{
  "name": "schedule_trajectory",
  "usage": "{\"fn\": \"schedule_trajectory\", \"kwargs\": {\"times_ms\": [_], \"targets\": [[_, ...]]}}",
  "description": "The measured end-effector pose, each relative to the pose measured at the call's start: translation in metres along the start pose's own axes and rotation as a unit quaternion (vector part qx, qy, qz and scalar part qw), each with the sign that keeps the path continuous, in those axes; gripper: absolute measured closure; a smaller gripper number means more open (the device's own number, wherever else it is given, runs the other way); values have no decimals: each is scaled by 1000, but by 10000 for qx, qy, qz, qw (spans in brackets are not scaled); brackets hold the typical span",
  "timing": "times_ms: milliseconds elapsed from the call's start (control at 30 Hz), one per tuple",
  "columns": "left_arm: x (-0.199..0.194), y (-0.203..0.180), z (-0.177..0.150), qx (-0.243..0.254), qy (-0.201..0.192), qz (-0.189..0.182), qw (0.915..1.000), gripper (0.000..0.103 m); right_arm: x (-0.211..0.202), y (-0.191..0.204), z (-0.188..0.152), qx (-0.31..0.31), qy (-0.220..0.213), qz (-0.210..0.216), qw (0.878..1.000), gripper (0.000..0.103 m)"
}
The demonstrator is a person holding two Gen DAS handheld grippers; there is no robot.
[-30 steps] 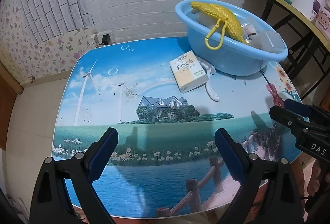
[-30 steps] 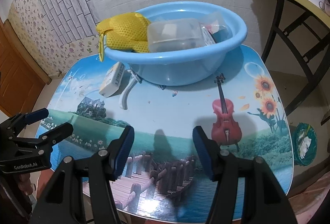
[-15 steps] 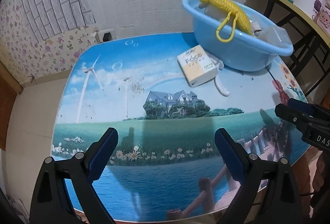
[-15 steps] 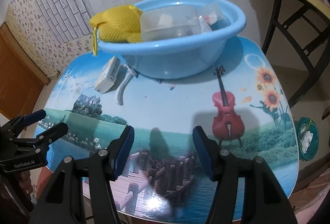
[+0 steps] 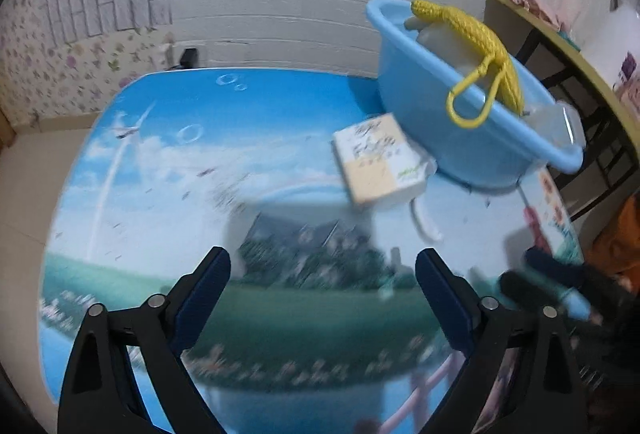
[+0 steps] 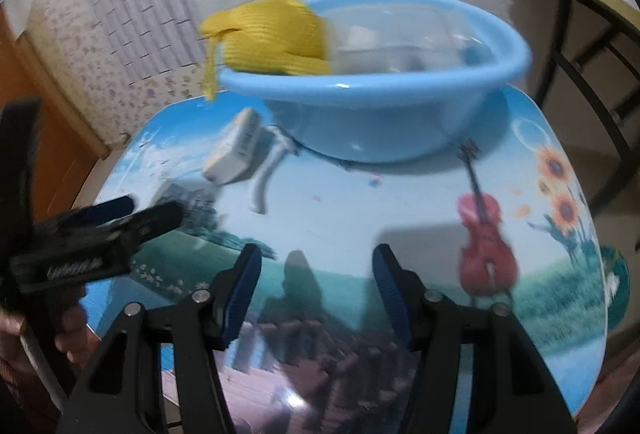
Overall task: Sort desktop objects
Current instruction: 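Move the left gripper to the Face tissue pack while the right gripper nears the white hanger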
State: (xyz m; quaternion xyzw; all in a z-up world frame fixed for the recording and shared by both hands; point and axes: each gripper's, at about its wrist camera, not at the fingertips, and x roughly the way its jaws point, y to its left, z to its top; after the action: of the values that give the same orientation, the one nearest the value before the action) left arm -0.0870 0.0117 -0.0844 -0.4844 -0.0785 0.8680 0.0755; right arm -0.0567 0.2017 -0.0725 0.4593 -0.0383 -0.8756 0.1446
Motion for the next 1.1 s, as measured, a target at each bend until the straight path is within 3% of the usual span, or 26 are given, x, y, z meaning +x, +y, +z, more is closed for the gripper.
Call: {"fn": "schedule_trajectory", "kwargs": {"times_ms": [100, 267, 400, 433, 467, 500, 633, 800, 933, 1100], "targets": [[11, -1, 12, -93, 86, -259, 9996, 23, 9, 9, 3, -156, 5, 89, 9998, 61], [25, -9, 28, -188, 156, -680, 9974, 24, 21, 15, 9, -243, 10, 208, 9995, 63], [36, -19, 33, 16, 174, -779, 9968, 25, 28, 19, 13, -268, 6, 283, 9992, 65], [40, -20, 34, 38, 205, -793, 9966, 30, 30, 20, 15, -289, 6, 296, 9991, 66], [44, -21, 34, 48, 237, -844, 9961, 44, 31, 21, 15, -306, 3, 300, 9991, 67], [45, -21, 35, 82, 193, -872, 9960, 51, 32, 21, 16, -324, 0, 301, 9990, 68], [45, -16, 35, 162, 169, -970, 9950, 52, 40, 26, 20, -391, 36, 307, 9988, 68], [38, -5, 32, 247, 122, -863, 9959, 53, 49, 38, 24, -534, 39, 217, 9983, 68], [31, 8, 28, 203, 115, -706, 9972, 53, 53, 48, 27, -908, -20, -117, 9958, 94], [19, 16, 14, 249, 89, -446, 9987, 53, 45, 37, 21, -817, 22, 100, 9966, 94]]}}
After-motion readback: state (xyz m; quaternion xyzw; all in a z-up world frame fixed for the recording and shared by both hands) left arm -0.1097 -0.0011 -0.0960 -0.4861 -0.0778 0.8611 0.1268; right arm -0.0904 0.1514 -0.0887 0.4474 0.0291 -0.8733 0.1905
